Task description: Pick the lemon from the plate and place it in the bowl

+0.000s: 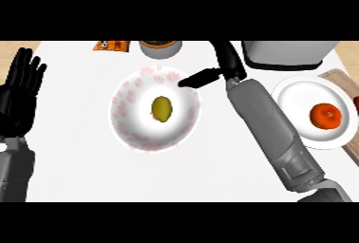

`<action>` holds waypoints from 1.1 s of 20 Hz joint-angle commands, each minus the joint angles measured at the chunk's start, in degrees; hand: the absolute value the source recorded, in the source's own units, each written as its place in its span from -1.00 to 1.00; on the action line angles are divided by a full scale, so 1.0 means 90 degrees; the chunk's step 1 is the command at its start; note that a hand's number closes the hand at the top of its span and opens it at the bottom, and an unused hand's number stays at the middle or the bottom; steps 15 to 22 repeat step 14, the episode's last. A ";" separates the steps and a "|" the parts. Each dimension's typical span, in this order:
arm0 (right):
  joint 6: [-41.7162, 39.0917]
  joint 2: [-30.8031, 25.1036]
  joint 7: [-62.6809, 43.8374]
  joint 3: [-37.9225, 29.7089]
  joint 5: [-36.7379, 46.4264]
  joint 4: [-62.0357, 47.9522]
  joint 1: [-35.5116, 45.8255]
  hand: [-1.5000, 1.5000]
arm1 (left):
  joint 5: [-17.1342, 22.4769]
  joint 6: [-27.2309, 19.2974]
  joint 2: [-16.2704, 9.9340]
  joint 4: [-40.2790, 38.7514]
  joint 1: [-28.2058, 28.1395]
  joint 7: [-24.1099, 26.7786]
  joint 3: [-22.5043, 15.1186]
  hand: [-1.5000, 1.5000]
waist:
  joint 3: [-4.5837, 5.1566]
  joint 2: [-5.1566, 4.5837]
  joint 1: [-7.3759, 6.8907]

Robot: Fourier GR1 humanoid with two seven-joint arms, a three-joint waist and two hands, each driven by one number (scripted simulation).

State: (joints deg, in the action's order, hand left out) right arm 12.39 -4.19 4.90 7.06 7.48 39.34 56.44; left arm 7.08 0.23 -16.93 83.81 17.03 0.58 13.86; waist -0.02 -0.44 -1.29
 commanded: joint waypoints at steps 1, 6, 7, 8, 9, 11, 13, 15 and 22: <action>-0.0255 -0.0557 0.0456 -0.0817 -0.0474 -0.0593 0.0133 -1.00 | -0.0006 0.0038 0.0134 0.0204 -0.0250 0.0031 -0.0117 0.00 | -0.0002 -0.0010 -0.0029; -0.1436 -0.1535 0.1518 -0.1335 -0.0857 -0.1081 -0.0139 -1.00 | -0.0098 -0.0091 0.0170 0.0350 -0.0230 -0.0060 -0.0165 0.00 | -0.0006 -0.0017 -0.0025; -0.1483 -0.1542 0.1376 -0.1487 -0.0923 -0.1415 0.0221 -1.00 | -0.0165 -0.0153 0.0257 0.0309 -0.0211 -0.0054 -0.0241 0.00 | -0.0004 -0.0025 -0.0050; -0.1731 -0.1814 0.1824 -0.1526 -0.0907 -0.1568 0.0018 -1.00 | -0.0186 -0.0174 0.0214 -0.0010 -0.0048 0.0120 -0.0145 0.00 | -0.0006 -0.0062 -0.0051; -0.1929 -0.1972 0.1666 -0.1644 -0.0999 -0.1712 0.0150 -1.00 | 0.0085 0.0021 -0.0073 0.0166 0.0074 -0.0330 0.0044 0.00 | -0.0007 -0.0040 -0.0065; -0.2228 -0.2105 0.2197 -0.1692 -0.0975 -0.2003 -0.0011 -1.00 | 0.0056 0.0214 0.0056 0.0167 -0.0403 0.0181 -0.0040 0.00 | -0.0005 -0.0045 -0.0092; -0.2631 -0.2478 0.2364 -0.1790 -0.0991 -0.2299 0.0037 -1.00 | -0.0087 0.0062 0.0120 0.0034 -0.0233 0.0248 -0.0093 0.00 | -0.0007 -0.0069 -0.0099; -0.2583 -0.2516 0.2582 -0.1797 -0.0921 -0.2501 0.0014 -1.00 | 0.0147 0.0260 -0.0124 0.0370 -0.0275 -0.0109 0.0041 0.00 | -0.0013 -0.0088 -0.0214; -0.2583 -0.2516 0.2582 -0.1797 -0.0921 -0.2501 0.0014 -1.00 | 0.0147 0.0260 -0.0124 0.0370 -0.0275 -0.0109 0.0041 0.00 | -0.0013 -0.0088 -0.0214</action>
